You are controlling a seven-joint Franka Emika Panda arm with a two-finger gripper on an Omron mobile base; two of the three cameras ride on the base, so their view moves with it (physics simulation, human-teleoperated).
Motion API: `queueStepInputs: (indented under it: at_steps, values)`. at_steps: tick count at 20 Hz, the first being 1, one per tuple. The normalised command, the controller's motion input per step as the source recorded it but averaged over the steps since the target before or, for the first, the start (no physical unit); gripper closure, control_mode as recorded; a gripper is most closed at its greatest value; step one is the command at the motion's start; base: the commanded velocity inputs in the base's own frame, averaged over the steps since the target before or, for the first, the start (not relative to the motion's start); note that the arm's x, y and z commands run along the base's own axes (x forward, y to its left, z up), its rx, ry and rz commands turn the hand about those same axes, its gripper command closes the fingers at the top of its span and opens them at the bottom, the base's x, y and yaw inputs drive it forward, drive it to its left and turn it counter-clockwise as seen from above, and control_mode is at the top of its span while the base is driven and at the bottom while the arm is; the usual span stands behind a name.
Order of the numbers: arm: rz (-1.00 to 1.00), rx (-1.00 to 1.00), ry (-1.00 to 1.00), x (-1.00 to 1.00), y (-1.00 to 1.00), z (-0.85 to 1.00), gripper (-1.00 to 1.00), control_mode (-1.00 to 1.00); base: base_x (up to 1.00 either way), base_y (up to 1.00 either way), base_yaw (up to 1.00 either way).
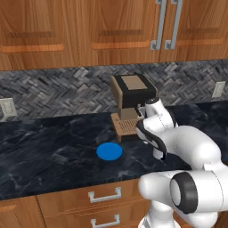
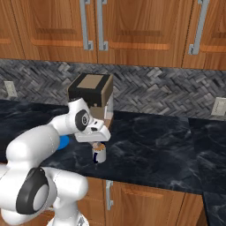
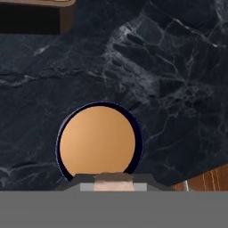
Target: Take a sugar cube from the saucer and place it inside the coffee. Then, grab milk from the fridge and place it next to the coffee on the counter to sweeten the coffee.
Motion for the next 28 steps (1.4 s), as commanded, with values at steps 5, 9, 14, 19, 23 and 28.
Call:
queueStepInputs:
  at_steps: [5,9,14,19,23,28]
  values:
    - [0.0,0.0,0.0,0.07,0.0,0.0,-1.0,-1.0,0.0,0.0,0.0]
    - [0.0,0.0,-0.03,0.03,0.0,0.0,-1.0,-1.0,0.0,0.0,0.0]
    - [0.0,0.0,-0.09,0.0,0.0,0.02,-1.0,-1.0,0.0,0.0,0.0]
    - [0.0,-0.04,-0.16,-0.02,0.0,0.1,-1.0,-1.0,0.0,0.0,0.0]
    - [0.0,-0.07,-0.2,0.0,0.0,0.0,-1.0,-1.0,0.0,0.0,0.0]
    - [0.0,-0.03,-0.17,-0.36,0.0,0.16,-1.0,-1.0,0.0,0.0,0.0]
